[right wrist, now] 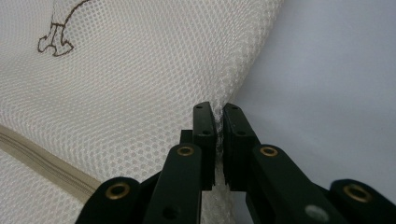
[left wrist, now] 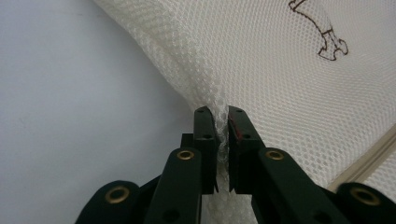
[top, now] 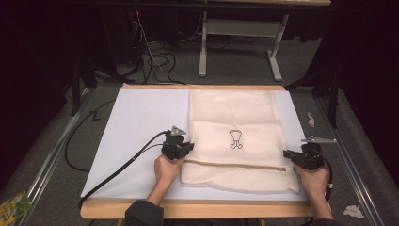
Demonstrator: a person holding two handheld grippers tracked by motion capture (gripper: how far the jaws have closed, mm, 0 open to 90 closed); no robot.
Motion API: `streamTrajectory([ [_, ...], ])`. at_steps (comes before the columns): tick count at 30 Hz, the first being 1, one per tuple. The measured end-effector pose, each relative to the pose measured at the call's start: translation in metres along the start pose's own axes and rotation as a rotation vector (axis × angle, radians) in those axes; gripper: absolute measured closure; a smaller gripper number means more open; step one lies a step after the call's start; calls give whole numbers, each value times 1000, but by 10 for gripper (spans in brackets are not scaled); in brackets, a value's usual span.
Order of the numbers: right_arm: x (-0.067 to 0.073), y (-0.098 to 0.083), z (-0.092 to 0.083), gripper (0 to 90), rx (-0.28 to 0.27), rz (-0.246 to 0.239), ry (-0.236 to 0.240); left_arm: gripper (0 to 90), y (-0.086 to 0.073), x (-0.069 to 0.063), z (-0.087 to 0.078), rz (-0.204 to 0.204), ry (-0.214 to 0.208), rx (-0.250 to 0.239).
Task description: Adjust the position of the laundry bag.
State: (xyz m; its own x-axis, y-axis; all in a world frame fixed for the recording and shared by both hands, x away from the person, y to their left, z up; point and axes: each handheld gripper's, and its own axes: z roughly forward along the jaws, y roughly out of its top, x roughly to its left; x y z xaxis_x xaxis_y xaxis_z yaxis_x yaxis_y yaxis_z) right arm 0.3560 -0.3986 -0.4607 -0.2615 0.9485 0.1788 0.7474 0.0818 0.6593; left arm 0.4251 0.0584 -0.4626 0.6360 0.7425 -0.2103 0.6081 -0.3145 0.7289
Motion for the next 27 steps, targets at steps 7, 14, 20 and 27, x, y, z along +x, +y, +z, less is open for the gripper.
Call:
streamTrajectory([
  [7, 2, 1, -3, 866, -21, -5, 12, 837, 4, 2, -8, 11, 0, -24],
  [14, 6, 2, -3, 866, -37, -14, 30, 837, 5, 5, -14, 22, 8, -27],
  [20, 12, 5, -3, 866, -45, -16, 48, 838, 3, 11, -21, 23, 12, -33],
  [27, 22, 9, 1, 866, -54, -29, 74, 838, 2, 18, -31, 9, 29, -50],
])
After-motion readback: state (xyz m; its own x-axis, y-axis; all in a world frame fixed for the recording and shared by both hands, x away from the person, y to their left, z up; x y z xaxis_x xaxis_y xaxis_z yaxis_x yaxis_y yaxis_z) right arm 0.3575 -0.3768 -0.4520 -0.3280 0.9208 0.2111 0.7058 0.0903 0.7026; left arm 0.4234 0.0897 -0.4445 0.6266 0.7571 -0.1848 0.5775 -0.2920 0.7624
